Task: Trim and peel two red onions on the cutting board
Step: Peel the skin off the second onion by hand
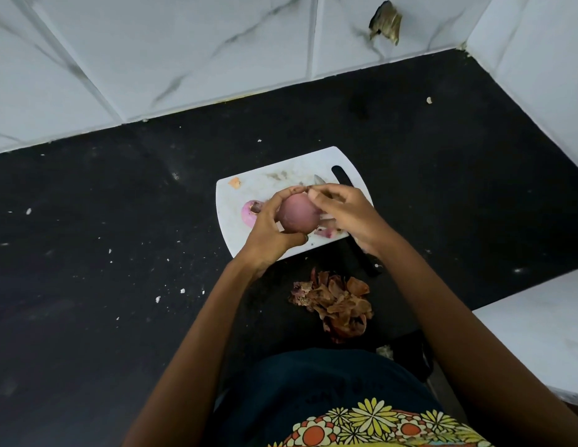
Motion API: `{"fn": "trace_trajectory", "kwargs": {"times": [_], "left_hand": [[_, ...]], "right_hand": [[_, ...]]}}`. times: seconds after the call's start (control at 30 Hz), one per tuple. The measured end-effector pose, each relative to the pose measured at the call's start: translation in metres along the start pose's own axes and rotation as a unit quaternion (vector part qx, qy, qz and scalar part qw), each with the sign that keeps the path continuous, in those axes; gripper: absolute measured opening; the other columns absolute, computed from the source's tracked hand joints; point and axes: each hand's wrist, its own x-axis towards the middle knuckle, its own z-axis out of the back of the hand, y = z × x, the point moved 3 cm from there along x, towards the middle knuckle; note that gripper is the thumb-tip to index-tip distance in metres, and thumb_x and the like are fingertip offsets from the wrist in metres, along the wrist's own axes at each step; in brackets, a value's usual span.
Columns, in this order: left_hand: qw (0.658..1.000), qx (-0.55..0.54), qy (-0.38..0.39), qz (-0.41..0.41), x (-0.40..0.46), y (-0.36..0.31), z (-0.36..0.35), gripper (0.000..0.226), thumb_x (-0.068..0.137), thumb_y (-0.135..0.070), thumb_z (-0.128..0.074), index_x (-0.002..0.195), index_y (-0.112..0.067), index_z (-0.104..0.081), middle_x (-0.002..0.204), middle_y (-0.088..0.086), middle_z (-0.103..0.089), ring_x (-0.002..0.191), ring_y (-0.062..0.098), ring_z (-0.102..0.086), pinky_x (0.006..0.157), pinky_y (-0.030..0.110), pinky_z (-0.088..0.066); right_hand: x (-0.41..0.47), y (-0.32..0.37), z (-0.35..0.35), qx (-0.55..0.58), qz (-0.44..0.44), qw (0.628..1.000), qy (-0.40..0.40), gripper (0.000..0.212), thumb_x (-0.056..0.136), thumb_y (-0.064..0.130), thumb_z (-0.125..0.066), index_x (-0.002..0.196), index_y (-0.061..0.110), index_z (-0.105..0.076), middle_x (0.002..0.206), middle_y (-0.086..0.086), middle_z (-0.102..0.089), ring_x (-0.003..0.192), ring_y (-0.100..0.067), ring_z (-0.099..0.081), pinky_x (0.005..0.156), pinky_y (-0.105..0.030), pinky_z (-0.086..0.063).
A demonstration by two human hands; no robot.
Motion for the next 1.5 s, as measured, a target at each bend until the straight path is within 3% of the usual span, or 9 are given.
{"fn": "trace_trajectory", "kwargs": {"times": [0.17, 0.33, 0.67, 0.8, 0.97, 1.1, 1.23, 1.37, 1.5], "left_hand": [[0.999, -0.016, 0.052, -0.001, -0.001, -0.007, -0.003, 0.079, 0.072, 0.016, -0.069, 0.137, -0.021, -0.044, 0.134, 0.005, -0.047, 0.117, 0.023, -0.058, 0.087, 0.029, -0.054], [0.996, -0.042, 0.071, 0.019, -0.005, -0.007, -0.003, 0.074, 0.078, -0.001, -0.074, 0.142, -0.024, -0.042, 0.137, 0.005, -0.051, 0.115, 0.017, -0.061, 0.098, 0.03, -0.05], [0.995, -0.079, 0.018, 0.057, -0.007, 0.003, 0.001, 0.079, 0.048, -0.016, -0.089, 0.121, -0.023, -0.059, 0.127, 0.011, -0.059, 0.117, 0.027, -0.058, 0.097, 0.04, -0.051], [0.991, -0.11, 0.049, 0.063, -0.013, 0.002, 0.002, 0.079, 0.055, -0.001, -0.083, 0.125, -0.028, -0.058, 0.131, 0.011, -0.057, 0.122, 0.025, -0.056, 0.099, 0.039, -0.049], [0.98, -0.168, 0.064, 0.083, -0.021, 0.005, 0.001, 0.077, 0.068, 0.022, -0.067, 0.133, -0.015, -0.051, 0.133, 0.012, -0.053, 0.117, 0.021, -0.058, 0.082, 0.024, -0.053], [0.975, -0.197, 0.042, 0.097, -0.027, 0.003, 0.001, 0.068, 0.075, 0.028, -0.054, 0.126, -0.017, -0.053, 0.123, 0.006, -0.057, 0.105, 0.017, -0.062, 0.077, 0.023, -0.056], [0.971, -0.214, 0.018, 0.101, -0.034, 0.002, 0.004, 0.065, 0.077, 0.029, -0.051, 0.12, -0.02, -0.054, 0.118, -0.001, -0.057, 0.095, 0.016, -0.063, 0.078, 0.024, -0.058], [0.974, -0.206, 0.024, 0.089, -0.038, 0.002, 0.007, 0.068, 0.076, 0.029, -0.051, 0.127, -0.016, -0.052, 0.122, -0.002, -0.058, 0.083, 0.009, -0.064, 0.077, 0.022, -0.057], [0.97, -0.224, 0.026, 0.095, -0.04, 0.002, 0.005, 0.062, 0.077, 0.029, -0.049, 0.112, -0.021, -0.059, 0.111, -0.002, -0.064, 0.083, 0.008, -0.068, 0.072, 0.02, -0.056]], "right_hand": [[-0.005, 0.002, -0.001, 0.058, -0.012, 0.998, 0.021, 0.021, 0.087, 0.023, -0.069, 0.106, 0.015, -0.068, 0.109, -0.008, -0.067, 0.095, -0.023, -0.07, 0.075, -0.041, -0.06], [-0.013, 0.0, 0.002, 0.101, -0.018, 0.994, 0.047, 0.025, 0.082, 0.02, -0.07, 0.106, 0.011, -0.068, 0.106, -0.012, -0.069, 0.093, -0.025, -0.071, 0.073, -0.04, -0.06], [-0.013, 0.0, 0.016, 0.022, 0.028, 0.999, 0.001, 0.023, 0.081, 0.014, -0.074, 0.099, 0.0, -0.07, 0.098, -0.016, -0.07, 0.089, -0.024, -0.07, 0.066, -0.031, -0.059], [-0.014, -0.001, 0.016, 0.066, 0.032, 0.996, -0.057, 0.013, 0.084, 0.008, -0.07, 0.092, -0.001, -0.069, 0.081, -0.009, -0.069, 0.07, -0.013, -0.068, 0.057, -0.021, -0.054], [-0.018, -0.005, 0.021, 0.102, 0.031, 0.986, -0.128, 0.005, 0.085, 0.007, -0.069, 0.089, 0.003, -0.07, 0.076, -0.008, -0.069, 0.063, -0.012, -0.067, 0.062, -0.025, -0.057], [-0.024, -0.006, 0.029, 0.149, 0.035, 0.969, -0.191, 0.009, 0.084, 0.01, -0.071, 0.092, 0.005, -0.071, 0.086, -0.006, -0.072, 0.065, -0.012, -0.068, 0.069, -0.026, -0.058], [-0.035, -0.008, 0.039, 0.056, 0.043, 0.969, -0.237, 0.01, 0.083, 0.022, -0.073, 0.089, 0.014, -0.073, 0.09, -0.003, -0.073, 0.073, -0.005, -0.064, 0.065, -0.019, -0.053], [-0.044, -0.015, 0.034, -0.128, 0.014, 0.989, -0.07, 0.009, 0.082, 0.022, -0.074, 0.084, 0.014, -0.075, 0.084, 0.005, -0.072, 0.08, -0.004, -0.065, 0.074, -0.021, -0.047], [-0.043, -0.039, 0.02, -0.262, -0.042, 0.963, 0.042, 0.031, 0.075, 0.038, -0.078, 0.101, 0.021, -0.075, 0.106, 0.004, -0.069, 0.111, -0.018, -0.057, 0.098, -0.037, -0.045]]}}
